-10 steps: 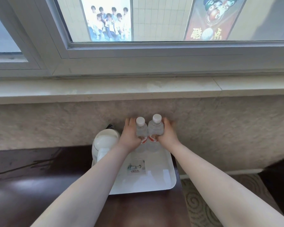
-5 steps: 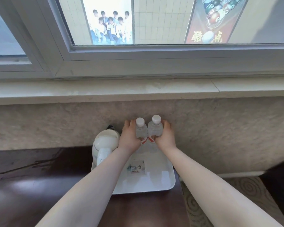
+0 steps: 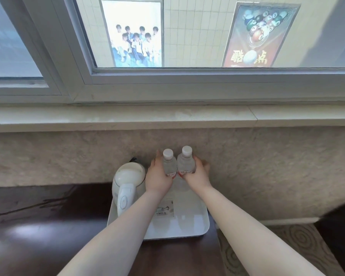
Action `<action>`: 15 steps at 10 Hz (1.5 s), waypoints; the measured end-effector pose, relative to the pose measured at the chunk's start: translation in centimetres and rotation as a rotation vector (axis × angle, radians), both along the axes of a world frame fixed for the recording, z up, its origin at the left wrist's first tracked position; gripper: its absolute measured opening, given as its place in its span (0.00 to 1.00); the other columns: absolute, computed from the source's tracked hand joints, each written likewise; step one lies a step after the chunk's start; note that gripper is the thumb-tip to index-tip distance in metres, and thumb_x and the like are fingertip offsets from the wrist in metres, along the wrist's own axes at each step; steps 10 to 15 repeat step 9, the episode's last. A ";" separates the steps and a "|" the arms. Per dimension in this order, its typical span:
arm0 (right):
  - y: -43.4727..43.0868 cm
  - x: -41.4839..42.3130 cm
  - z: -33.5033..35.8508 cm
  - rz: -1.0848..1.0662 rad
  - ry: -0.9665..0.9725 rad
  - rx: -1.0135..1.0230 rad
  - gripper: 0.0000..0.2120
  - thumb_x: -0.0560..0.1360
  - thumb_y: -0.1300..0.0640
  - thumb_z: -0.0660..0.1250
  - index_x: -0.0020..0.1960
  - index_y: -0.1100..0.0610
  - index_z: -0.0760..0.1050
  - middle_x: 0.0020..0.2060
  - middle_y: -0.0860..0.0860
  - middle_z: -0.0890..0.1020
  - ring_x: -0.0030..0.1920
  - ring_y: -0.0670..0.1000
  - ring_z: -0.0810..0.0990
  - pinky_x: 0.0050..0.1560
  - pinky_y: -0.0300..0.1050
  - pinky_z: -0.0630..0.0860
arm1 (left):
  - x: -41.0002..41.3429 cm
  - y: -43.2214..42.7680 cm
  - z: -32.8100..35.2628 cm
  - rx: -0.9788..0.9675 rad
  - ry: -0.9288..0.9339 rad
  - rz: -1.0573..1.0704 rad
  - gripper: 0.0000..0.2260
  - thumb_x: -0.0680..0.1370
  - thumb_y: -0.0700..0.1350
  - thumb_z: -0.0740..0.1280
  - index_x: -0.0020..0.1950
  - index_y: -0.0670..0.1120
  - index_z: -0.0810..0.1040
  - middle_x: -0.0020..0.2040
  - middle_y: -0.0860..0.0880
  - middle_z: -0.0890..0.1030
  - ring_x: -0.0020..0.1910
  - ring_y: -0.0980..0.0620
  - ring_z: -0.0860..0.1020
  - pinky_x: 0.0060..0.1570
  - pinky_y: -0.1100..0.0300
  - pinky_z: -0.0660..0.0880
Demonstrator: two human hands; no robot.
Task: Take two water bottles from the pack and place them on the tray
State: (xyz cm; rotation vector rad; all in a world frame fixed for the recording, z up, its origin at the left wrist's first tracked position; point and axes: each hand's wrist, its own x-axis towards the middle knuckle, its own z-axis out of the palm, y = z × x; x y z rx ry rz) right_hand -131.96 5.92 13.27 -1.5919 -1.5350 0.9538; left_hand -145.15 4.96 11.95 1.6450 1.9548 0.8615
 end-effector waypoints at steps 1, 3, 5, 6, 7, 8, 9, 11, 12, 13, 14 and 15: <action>-0.3 0.5 0.6 0.048 0.023 -0.023 0.14 0.69 0.60 0.66 0.54 0.53 0.72 0.50 0.54 0.79 0.55 0.57 0.75 0.56 0.59 0.75 | -0.2 -1.0 0.4 -0.024 -0.118 -0.005 0.38 0.73 0.43 0.67 0.76 0.42 0.49 0.71 0.37 0.64 0.68 0.38 0.67 0.60 0.49 0.69; -1.2 1.5 0.5 0.060 0.133 -0.186 0.29 0.70 0.65 0.67 0.68 0.58 0.62 0.53 0.52 0.74 0.53 0.51 0.74 0.53 0.47 0.71 | -0.9 -2.2 1.8 -0.082 -0.128 -0.146 0.21 0.75 0.43 0.64 0.67 0.44 0.68 0.63 0.41 0.76 0.63 0.40 0.74 0.55 0.57 0.69; -0.6 2.7 1.0 0.183 -0.205 -0.184 0.28 0.73 0.57 0.64 0.72 0.53 0.62 0.68 0.59 0.72 0.67 0.61 0.69 0.64 0.54 0.69 | -0.9 -1.6 2.5 -0.395 0.236 -0.227 0.36 0.76 0.46 0.59 0.77 0.46 0.42 0.74 0.38 0.57 0.71 0.39 0.63 0.68 0.47 0.63; -0.4 3.4 1.2 0.282 -0.542 -0.190 0.35 0.73 0.49 0.63 0.75 0.48 0.52 0.77 0.55 0.56 0.74 0.62 0.58 0.69 0.62 0.63 | -0.6 -1.9 2.5 -0.410 0.389 -0.199 0.35 0.76 0.43 0.59 0.77 0.44 0.41 0.72 0.38 0.59 0.68 0.38 0.67 0.66 0.47 0.66; -0.7 3.6 1.6 0.345 -0.756 -0.157 0.38 0.73 0.52 0.62 0.77 0.48 0.45 0.78 0.53 0.50 0.75 0.60 0.54 0.69 0.62 0.61 | -0.3 -2.4 2.5 -0.393 0.489 -0.196 0.35 0.75 0.42 0.59 0.77 0.43 0.43 0.70 0.40 0.62 0.68 0.38 0.64 0.67 0.47 0.64; -1.4 4.0 1.9 0.359 -0.820 -0.131 0.40 0.72 0.59 0.61 0.77 0.48 0.43 0.78 0.53 0.50 0.75 0.59 0.53 0.69 0.61 0.61 | -0.3 -3.2 2.4 -0.295 0.639 -0.192 0.33 0.73 0.42 0.60 0.76 0.42 0.51 0.67 0.42 0.66 0.65 0.40 0.64 0.64 0.48 0.64; -1.9 4.6 2.7 0.358 -0.851 -0.085 0.40 0.71 0.60 0.61 0.77 0.49 0.44 0.77 0.55 0.53 0.75 0.59 0.56 0.68 0.60 0.62 | -0.8 -3.9 2.9 -0.183 0.743 -0.187 0.26 0.73 0.42 0.60 0.71 0.43 0.61 0.65 0.43 0.69 0.64 0.42 0.65 0.62 0.50 0.64; -1.9 4.6 2.7 0.358 -0.851 -0.085 0.40 0.71 0.60 0.61 0.77 0.49 0.44 0.77 0.55 0.53 0.75 0.59 0.56 0.68 0.60 0.62 | -0.8 -3.9 2.9 -0.183 0.743 -0.187 0.26 0.73 0.42 0.60 0.71 0.43 0.61 0.65 0.43 0.69 0.64 0.42 0.65 0.62 0.50 0.64; -1.9 4.6 2.7 0.358 -0.851 -0.085 0.40 0.71 0.60 0.61 0.77 0.49 0.44 0.77 0.55 0.53 0.75 0.59 0.56 0.68 0.60 0.62 | -0.8 -3.9 2.9 -0.183 0.743 -0.187 0.26 0.73 0.42 0.60 0.71 0.43 0.61 0.65 0.43 0.69 0.64 0.42 0.65 0.62 0.50 0.64; -1.9 4.6 2.7 0.358 -0.851 -0.085 0.40 0.71 0.60 0.61 0.77 0.49 0.44 0.77 0.55 0.53 0.75 0.59 0.56 0.68 0.60 0.62 | -0.8 -3.9 2.9 -0.183 0.743 -0.187 0.26 0.73 0.42 0.60 0.71 0.43 0.61 0.65 0.43 0.69 0.64 0.42 0.65 0.62 0.50 0.64; -1.9 4.6 2.7 0.358 -0.851 -0.085 0.40 0.71 0.60 0.61 0.77 0.49 0.44 0.77 0.55 0.53 0.75 0.59 0.56 0.68 0.60 0.62 | -0.8 -3.9 2.9 -0.183 0.743 -0.187 0.26 0.73 0.42 0.60 0.71 0.43 0.61 0.65 0.43 0.69 0.64 0.42 0.65 0.62 0.50 0.64; -1.9 4.6 2.7 0.358 -0.851 -0.085 0.40 0.71 0.60 0.61 0.77 0.49 0.44 0.77 0.55 0.53 0.75 0.59 0.56 0.68 0.60 0.62 | -0.8 -3.9 2.9 -0.183 0.743 -0.187 0.26 0.73 0.42 0.60 0.71 0.43 0.61 0.65 0.43 0.69 0.64 0.42 0.65 0.62 0.50 0.64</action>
